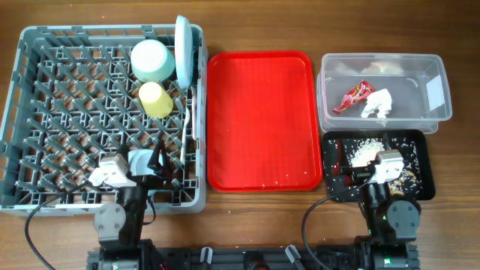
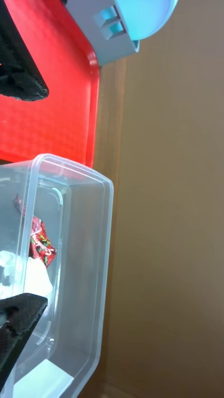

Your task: Sort waste into correct bins and load items into the dishwasher rack

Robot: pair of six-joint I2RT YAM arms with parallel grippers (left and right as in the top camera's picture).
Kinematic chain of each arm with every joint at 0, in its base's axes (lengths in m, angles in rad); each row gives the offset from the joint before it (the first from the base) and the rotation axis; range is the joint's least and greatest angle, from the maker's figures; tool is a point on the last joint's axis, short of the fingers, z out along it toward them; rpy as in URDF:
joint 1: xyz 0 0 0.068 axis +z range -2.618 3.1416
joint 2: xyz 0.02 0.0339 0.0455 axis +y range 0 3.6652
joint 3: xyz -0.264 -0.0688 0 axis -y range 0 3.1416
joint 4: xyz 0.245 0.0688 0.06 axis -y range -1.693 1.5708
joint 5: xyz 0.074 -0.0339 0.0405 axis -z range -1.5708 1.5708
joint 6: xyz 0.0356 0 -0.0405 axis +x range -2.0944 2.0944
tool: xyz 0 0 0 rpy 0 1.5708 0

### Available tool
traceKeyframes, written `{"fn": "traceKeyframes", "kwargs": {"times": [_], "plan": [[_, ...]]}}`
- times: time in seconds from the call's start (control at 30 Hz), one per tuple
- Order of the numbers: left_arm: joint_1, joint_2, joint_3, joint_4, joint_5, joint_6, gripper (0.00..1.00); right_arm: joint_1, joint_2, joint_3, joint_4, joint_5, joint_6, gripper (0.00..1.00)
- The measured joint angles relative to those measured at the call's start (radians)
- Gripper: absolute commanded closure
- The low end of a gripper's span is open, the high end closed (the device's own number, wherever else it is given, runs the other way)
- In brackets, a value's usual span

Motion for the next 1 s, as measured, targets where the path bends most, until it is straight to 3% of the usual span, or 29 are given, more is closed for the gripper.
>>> {"fn": "traceKeyframes", "kwargs": {"times": [0.3,0.4,1.0], "plan": [[-0.057,-0.002,0.000,-0.005,-0.066,0.293,0.00,0.000,0.000,0.000,0.000,0.000,0.000,0.00],[-0.059,-0.002,0.000,-0.005,-0.067,0.339,0.00,0.000,0.000,0.000,0.000,0.000,0.000,0.00],[-0.059,-0.002,0.000,-0.005,-0.066,0.373,0.00,0.000,0.000,0.000,0.000,0.000,-0.003,0.00]]}}
